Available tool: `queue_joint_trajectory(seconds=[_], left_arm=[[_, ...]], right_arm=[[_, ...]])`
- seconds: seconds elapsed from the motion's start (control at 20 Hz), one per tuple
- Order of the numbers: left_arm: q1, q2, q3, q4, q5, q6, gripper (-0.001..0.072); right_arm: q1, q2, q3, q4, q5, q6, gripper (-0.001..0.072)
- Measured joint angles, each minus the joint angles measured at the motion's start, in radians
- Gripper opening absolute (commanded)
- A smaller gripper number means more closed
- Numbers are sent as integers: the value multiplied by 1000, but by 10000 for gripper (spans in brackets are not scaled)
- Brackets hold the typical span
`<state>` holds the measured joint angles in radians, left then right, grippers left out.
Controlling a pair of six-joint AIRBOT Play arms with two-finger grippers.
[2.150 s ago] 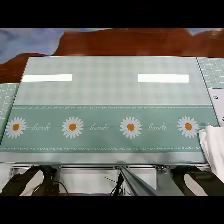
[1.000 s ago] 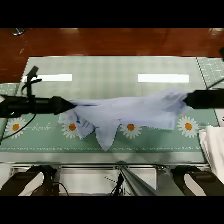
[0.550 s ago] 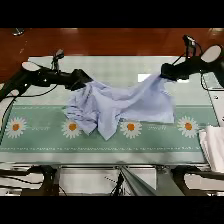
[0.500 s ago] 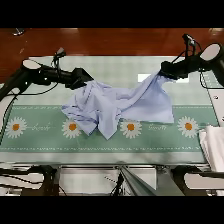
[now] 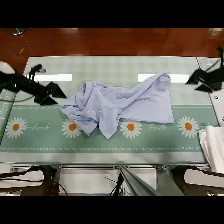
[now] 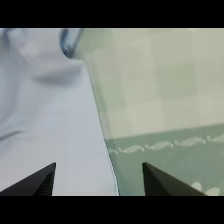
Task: Fold the shirts.
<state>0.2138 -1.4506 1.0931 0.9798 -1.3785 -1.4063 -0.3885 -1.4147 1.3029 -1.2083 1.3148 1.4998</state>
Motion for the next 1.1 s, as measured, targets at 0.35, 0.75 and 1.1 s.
queue_joint_trajectory(seconds=[0.35,0.75,1.1], left_arm=[[31,115,-436,-310,243,167,703],[-33,83,-505,-494,409,252,30],[-45,58,-466,-502,382,301,22]], right_arm=[[-80,201,-460,241,-137,-140,619],[-89,227,-544,307,-144,-190,619],[-89,173,-550,219,-140,-144,619]])
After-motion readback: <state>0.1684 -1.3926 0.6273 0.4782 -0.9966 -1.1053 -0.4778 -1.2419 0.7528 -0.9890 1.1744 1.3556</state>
